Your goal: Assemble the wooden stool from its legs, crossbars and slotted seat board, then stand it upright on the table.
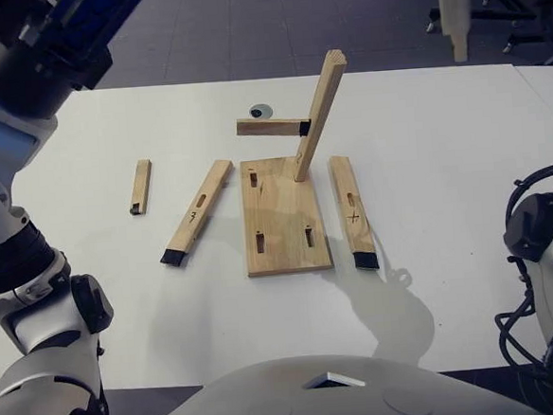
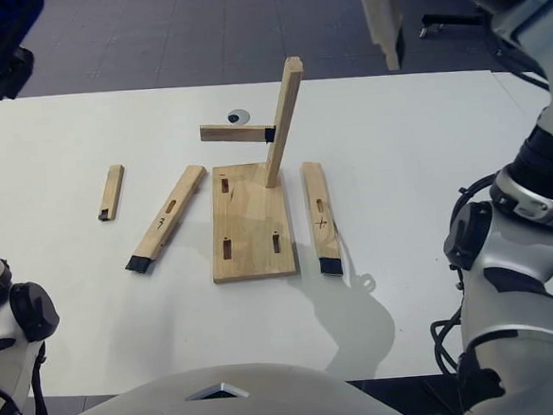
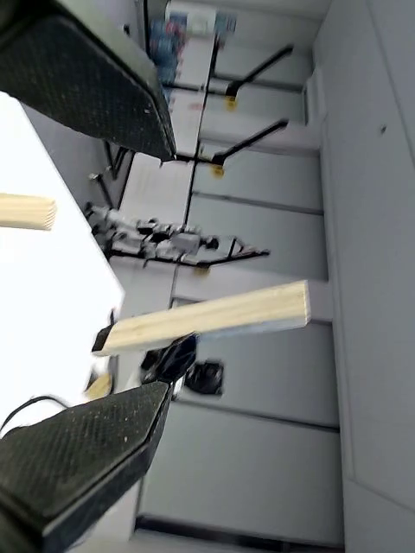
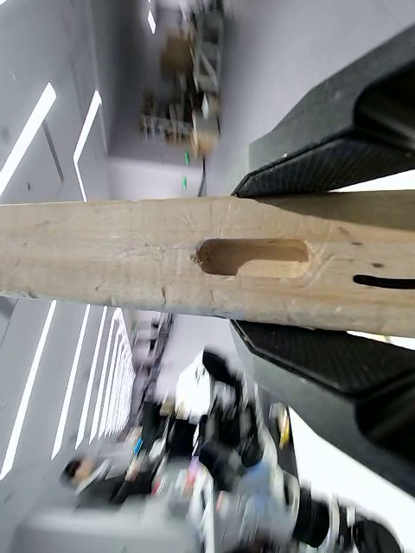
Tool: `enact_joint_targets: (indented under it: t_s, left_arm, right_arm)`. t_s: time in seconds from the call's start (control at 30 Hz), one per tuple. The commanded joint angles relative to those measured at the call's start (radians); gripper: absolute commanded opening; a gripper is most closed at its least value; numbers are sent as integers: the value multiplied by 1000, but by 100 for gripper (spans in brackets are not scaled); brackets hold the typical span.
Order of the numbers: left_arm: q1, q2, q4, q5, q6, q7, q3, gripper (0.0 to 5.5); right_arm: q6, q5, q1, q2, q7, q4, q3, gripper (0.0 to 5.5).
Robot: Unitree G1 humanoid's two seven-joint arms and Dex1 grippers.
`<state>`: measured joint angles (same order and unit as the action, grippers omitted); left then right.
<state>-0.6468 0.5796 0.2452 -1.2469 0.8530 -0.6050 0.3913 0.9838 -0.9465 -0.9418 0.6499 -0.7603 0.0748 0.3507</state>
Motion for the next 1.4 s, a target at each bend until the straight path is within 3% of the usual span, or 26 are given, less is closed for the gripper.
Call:
enact_joint_targets:
  t_s: [0.03,0.2,0.47,1.27,1.4]
  left_arm:
    - [-87,-11,-92,42,-17,-116,-86,465]
    - [-142,-62,-114,17,4,-173,-146,465]
    - [-218,-150,-167,-22,39,-91,-172,465]
    - [-201,-201,-155,-157,122,95,-178,465]
    - [-194,-202,-148,-166,127,109,-184,406]
  right_arm:
    - [58,-91,-15,-66,-58,-74,-37,207]
    - [85,-150,-11,-153,-99,-88,-99,207]
    - [48,-164,102,-268,-51,43,-157,207]
    - [-30,-138,166,-284,-18,97,-209,207]
    - [-35,-138,167,-288,-15,100,-211,207]
